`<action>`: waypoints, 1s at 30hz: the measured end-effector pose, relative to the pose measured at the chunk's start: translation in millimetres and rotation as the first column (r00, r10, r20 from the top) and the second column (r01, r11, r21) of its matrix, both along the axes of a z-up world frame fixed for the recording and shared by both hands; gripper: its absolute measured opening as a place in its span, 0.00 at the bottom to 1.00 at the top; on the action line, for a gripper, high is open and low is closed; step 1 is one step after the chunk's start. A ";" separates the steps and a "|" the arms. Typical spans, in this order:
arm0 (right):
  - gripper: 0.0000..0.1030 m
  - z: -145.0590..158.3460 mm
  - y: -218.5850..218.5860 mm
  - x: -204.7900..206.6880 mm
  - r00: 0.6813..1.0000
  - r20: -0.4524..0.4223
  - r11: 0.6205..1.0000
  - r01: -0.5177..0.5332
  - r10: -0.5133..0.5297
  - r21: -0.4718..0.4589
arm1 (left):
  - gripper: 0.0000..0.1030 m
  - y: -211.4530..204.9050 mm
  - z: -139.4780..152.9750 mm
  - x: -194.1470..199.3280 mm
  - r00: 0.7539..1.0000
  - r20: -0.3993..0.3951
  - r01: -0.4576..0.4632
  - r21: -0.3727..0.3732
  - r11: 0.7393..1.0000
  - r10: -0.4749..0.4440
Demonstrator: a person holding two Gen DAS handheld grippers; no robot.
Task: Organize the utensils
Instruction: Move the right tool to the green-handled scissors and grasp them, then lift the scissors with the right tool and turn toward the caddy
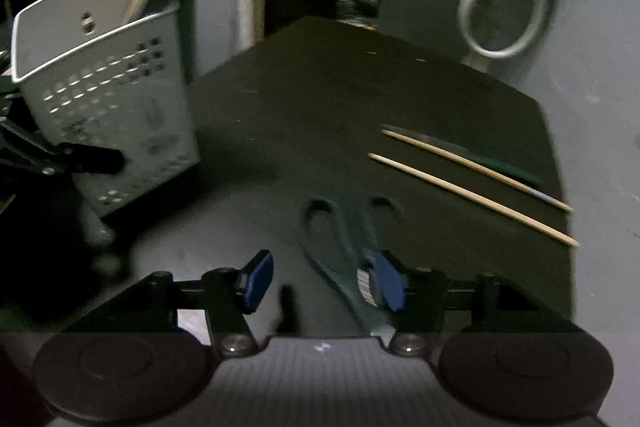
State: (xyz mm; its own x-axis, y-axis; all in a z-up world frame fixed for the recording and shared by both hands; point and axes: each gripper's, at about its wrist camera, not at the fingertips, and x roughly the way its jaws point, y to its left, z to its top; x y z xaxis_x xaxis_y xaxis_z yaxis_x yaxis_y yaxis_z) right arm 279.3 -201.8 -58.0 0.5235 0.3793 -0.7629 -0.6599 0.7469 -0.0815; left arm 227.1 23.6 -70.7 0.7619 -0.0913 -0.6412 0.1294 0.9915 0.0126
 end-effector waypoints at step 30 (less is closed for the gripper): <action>0.05 8.1 -9.8 42.7 0.982 -0.188 0.963 0.051 0.000 0.264 | 0.74 0.3 0.5 -0.7 1.000 0.001 -0.003 -0.006 1.000 0.003</action>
